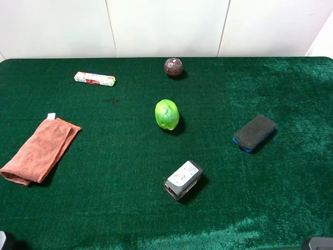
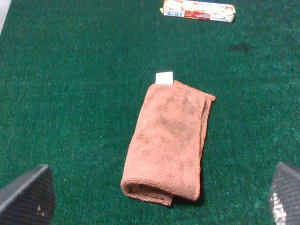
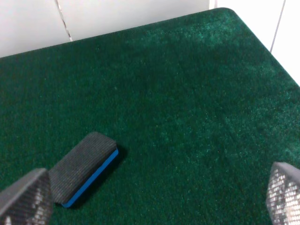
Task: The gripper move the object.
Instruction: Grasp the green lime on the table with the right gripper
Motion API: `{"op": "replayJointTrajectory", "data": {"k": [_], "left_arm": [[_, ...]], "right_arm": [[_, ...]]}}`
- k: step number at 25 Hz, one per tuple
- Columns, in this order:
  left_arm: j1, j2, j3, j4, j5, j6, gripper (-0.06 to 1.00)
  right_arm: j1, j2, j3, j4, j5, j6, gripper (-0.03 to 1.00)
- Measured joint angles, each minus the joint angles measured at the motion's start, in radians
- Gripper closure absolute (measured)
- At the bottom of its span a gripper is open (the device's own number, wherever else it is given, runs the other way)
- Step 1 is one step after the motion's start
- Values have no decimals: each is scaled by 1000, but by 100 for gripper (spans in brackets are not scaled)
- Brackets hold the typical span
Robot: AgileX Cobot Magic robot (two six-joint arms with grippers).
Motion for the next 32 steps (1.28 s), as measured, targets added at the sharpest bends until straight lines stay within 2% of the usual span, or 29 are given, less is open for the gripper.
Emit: {"op": "replayJointTrajectory", "data": {"k": [26, 32], "left_arm": [[0, 0, 0, 0, 0, 0, 2], [0, 0, 0, 0, 0, 0, 2]], "right_arm": [[0, 0, 0, 0, 0, 0, 27], [0, 131, -72, 12, 1, 0, 27]]}}
